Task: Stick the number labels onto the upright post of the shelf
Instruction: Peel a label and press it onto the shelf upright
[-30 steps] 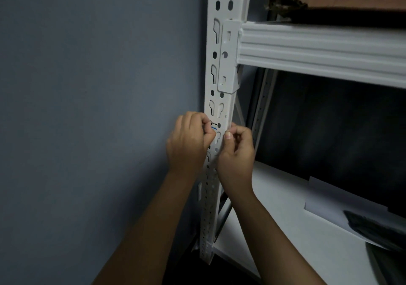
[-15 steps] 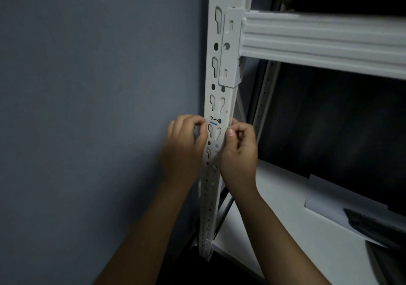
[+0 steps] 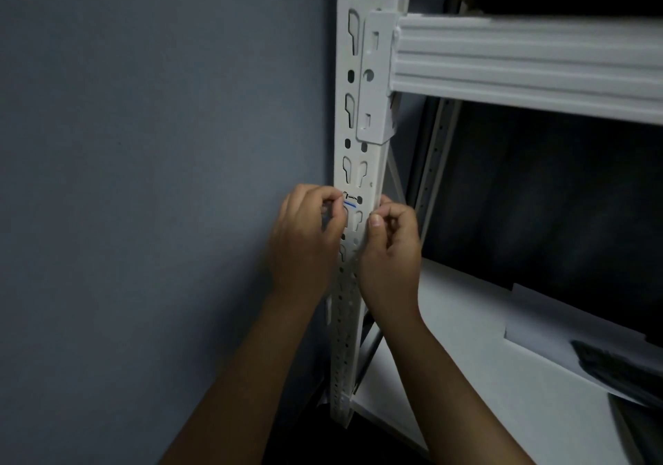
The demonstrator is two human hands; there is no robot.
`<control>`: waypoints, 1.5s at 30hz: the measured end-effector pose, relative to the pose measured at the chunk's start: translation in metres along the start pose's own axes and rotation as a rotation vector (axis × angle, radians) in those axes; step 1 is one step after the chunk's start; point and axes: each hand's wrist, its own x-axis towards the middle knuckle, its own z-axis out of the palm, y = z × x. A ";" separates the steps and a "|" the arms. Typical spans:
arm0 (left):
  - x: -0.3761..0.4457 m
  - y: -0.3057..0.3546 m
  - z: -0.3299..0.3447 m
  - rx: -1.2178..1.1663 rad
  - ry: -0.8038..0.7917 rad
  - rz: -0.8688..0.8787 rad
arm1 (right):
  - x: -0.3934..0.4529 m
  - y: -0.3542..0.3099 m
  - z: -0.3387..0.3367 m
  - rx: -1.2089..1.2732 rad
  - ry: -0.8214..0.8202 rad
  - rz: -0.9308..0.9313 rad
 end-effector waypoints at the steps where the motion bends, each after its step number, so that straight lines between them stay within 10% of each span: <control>1: 0.002 0.001 -0.001 -0.007 -0.016 -0.008 | 0.000 0.000 0.000 -0.007 0.001 0.000; 6: -0.023 -0.013 -0.009 0.039 -0.239 0.062 | 0.000 0.002 -0.002 -0.018 -0.017 0.026; 32: -0.006 0.011 -0.002 -0.327 -0.075 -0.280 | 0.001 -0.004 0.000 -0.027 -0.002 0.035; 45: 0.000 0.005 -0.006 -0.151 -0.143 -0.056 | -0.002 -0.004 0.003 -0.052 0.020 0.026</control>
